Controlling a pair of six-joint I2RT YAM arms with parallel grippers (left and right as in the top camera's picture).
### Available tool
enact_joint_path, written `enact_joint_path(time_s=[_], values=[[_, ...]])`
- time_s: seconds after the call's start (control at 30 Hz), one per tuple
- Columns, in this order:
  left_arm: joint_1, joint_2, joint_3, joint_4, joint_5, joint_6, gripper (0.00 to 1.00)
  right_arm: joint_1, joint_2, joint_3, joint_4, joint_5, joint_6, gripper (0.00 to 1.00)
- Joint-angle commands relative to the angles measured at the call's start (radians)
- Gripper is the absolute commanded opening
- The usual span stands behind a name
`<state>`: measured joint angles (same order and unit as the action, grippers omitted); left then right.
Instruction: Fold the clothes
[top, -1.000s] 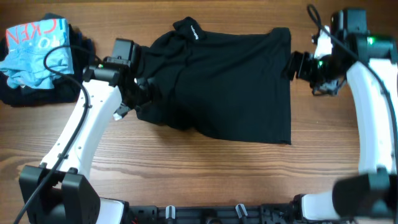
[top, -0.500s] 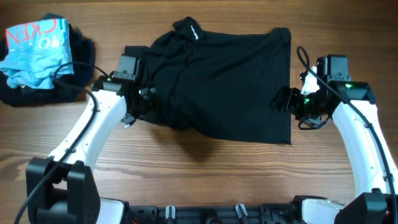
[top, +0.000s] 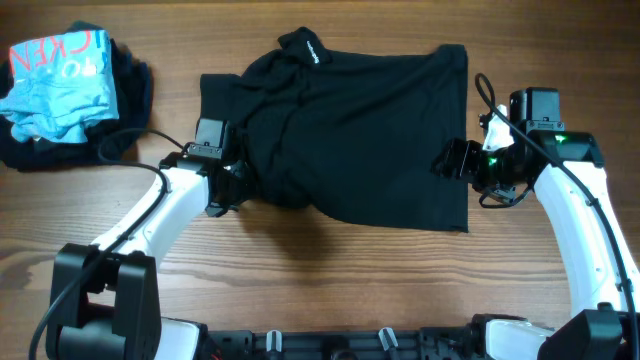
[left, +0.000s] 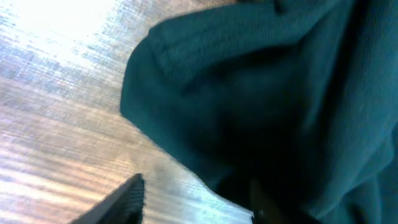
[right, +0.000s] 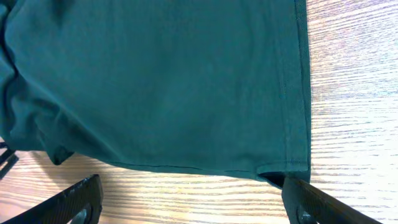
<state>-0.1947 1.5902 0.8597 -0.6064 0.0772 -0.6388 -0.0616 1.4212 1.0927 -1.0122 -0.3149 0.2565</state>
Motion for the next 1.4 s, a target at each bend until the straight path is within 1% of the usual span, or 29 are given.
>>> enact_joint_path(time_s=[0.0, 0.27, 0.37, 0.4, 0.47, 0.53, 0.6, 0.73, 0.83, 0.9, 0.97, 1.07, 1.17, 1.37], values=[[-0.004, 0.008, -0.043, 0.071, 0.007, -0.029, 0.48, 0.008, -0.002, -0.006, 0.003, -0.023, -0.018, 0.93], [-0.004, 0.073, -0.056, 0.197, 0.008, -0.032, 0.47, 0.008, -0.002, -0.006, 0.003, -0.023, -0.019, 0.93], [-0.004, 0.093, -0.056, 0.199, 0.008, -0.052, 0.47, 0.008, -0.002, -0.006, 0.003, -0.023, -0.019, 0.93], [-0.004, 0.098, -0.056, 0.195, 0.009, -0.051, 0.45, 0.008, -0.002, -0.006, 0.004, -0.023, -0.019, 0.93], [-0.004, 0.099, -0.056, 0.184, 0.009, -0.051, 0.34, 0.008, -0.002, -0.006, 0.006, -0.023, -0.018, 0.93], [-0.004, 0.098, -0.054, 0.184, 0.008, -0.051, 0.17, 0.008, -0.002, -0.006, 0.010, -0.023, -0.019, 0.93], [-0.004, 0.087, -0.038, 0.172, 0.008, -0.051, 0.04, 0.008, -0.002, -0.006, 0.012, -0.023, -0.019, 0.93], [-0.003, 0.037, 0.051, 0.082, 0.000, -0.042, 0.04, 0.008, -0.002, -0.006, 0.012, -0.023, -0.021, 0.93], [-0.003, 0.000, 0.144, -0.009, -0.021, 0.006, 0.04, 0.008, -0.002, -0.006, 0.012, -0.023, -0.021, 0.93], [-0.003, -0.017, 0.220, -0.100, -0.073, 0.010, 0.04, 0.008, -0.002, -0.006, 0.011, -0.023, -0.021, 0.93], [-0.003, -0.026, 0.287, -0.183, -0.106, 0.050, 0.04, 0.008, -0.002, -0.006, 0.010, -0.023, -0.022, 0.93], [-0.003, -0.027, 0.375, -0.312, -0.156, 0.075, 0.04, 0.008, -0.002, -0.006, 0.009, -0.023, -0.023, 0.93], [-0.003, -0.027, 0.408, -0.386, -0.177, 0.093, 0.04, 0.008, -0.002, -0.006, 0.008, -0.022, -0.025, 0.93], [-0.003, -0.027, 0.409, -0.483, -0.176, 0.093, 0.04, 0.008, -0.002, -0.006, 0.005, -0.019, -0.033, 0.93]])
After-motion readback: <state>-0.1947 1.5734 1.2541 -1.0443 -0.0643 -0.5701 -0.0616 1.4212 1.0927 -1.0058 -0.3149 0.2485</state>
